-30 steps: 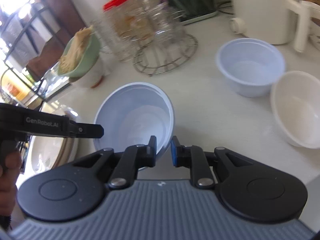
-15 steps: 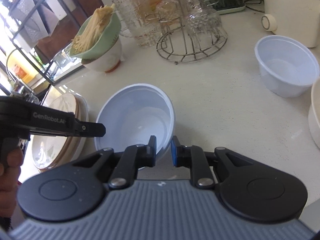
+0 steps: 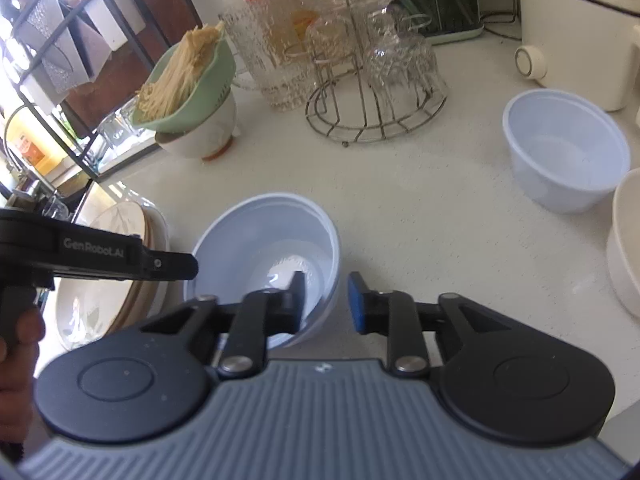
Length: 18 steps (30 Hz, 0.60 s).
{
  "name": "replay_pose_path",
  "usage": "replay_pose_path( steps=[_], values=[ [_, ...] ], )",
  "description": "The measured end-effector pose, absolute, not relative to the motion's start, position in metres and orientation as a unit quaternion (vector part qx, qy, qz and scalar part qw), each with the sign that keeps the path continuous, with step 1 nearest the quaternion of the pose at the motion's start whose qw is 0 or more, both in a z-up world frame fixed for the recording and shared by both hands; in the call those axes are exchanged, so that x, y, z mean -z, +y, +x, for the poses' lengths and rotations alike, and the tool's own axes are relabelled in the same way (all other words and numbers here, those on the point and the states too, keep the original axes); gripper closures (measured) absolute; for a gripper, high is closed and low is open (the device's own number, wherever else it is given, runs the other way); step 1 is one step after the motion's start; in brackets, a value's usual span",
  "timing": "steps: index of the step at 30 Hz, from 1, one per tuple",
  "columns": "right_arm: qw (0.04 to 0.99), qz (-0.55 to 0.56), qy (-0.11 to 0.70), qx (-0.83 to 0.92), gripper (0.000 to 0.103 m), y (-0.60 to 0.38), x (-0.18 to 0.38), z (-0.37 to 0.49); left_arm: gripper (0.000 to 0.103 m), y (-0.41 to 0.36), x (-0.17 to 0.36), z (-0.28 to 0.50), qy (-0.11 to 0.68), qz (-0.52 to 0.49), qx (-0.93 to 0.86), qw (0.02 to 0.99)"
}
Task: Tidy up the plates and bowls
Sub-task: 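Lift the white plastic bowl and carry it toward the plate stack, then lower the white plastic bowl onto the counter and open both tools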
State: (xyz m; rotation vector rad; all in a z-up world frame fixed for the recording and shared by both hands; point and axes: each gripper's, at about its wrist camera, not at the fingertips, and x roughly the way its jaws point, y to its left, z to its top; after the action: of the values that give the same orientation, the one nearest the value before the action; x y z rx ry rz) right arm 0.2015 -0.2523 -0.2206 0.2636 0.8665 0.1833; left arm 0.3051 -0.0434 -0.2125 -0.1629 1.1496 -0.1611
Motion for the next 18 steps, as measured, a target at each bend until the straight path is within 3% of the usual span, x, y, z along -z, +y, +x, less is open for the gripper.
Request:
replay_pose_path(
  steps=[4, 7, 18],
  values=[
    [0.898, 0.125, 0.416, -0.076, 0.069, -0.256, 0.209, 0.2, 0.078, -0.042, 0.199, 0.305, 0.542, -0.067, 0.073, 0.835],
    [0.901, 0.124, 0.41, -0.073, 0.069, -0.259, 0.195, 0.198, 0.067, -0.041, 0.185, 0.304, 0.538, -0.063, 0.084, 0.837],
    [0.923, 0.111, 0.365, -0.048, 0.069, -0.264, 0.145, 0.185, 0.067, -0.042, 0.141, 0.29, 0.499, -0.063, 0.115, 0.856]
  ],
)
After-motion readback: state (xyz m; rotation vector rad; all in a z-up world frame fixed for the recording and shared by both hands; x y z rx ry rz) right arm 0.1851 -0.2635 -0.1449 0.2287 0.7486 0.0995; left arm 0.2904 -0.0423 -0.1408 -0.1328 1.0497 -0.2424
